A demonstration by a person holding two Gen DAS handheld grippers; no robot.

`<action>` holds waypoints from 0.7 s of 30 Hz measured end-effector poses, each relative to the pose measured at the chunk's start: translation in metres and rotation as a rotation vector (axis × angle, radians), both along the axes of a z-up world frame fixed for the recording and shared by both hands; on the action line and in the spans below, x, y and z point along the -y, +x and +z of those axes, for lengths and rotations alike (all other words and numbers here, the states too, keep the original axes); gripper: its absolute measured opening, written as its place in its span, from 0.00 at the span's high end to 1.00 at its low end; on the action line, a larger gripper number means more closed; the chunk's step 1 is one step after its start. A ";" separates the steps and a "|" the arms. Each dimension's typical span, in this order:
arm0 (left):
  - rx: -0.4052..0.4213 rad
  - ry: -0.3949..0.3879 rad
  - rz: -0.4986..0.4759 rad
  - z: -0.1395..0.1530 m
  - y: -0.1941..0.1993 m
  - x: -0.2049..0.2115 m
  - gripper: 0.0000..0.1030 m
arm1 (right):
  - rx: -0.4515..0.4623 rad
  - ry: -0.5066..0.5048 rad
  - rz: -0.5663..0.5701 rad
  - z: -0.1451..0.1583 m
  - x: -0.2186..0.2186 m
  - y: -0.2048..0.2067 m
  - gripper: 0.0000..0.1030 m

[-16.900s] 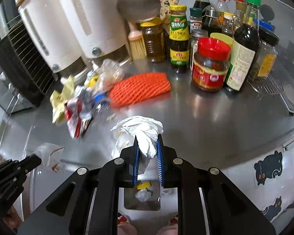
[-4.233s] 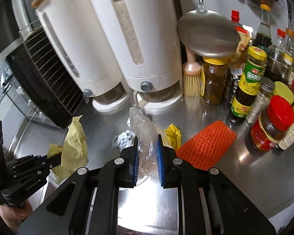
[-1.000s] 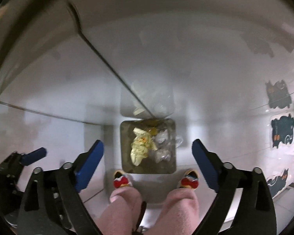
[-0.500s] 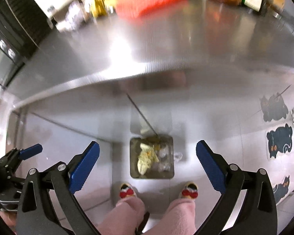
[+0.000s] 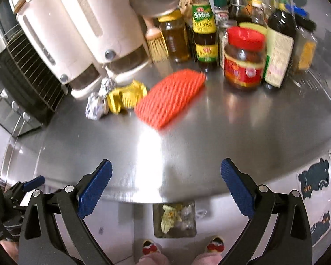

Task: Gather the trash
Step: 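Move both open tools back up toward the counter trash, then grasp the grey crumpled paper with the left tool while the right tool grasps the orange foam net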

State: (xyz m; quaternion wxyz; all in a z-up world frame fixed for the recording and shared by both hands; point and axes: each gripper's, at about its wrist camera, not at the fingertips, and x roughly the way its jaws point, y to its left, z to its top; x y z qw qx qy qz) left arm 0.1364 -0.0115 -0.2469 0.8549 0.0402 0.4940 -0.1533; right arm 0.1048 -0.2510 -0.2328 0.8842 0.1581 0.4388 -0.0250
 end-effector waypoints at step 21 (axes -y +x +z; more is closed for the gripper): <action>0.037 -0.038 -0.009 -0.005 0.152 0.031 0.17 | -0.064 -0.025 -0.085 -0.030 0.027 0.143 0.25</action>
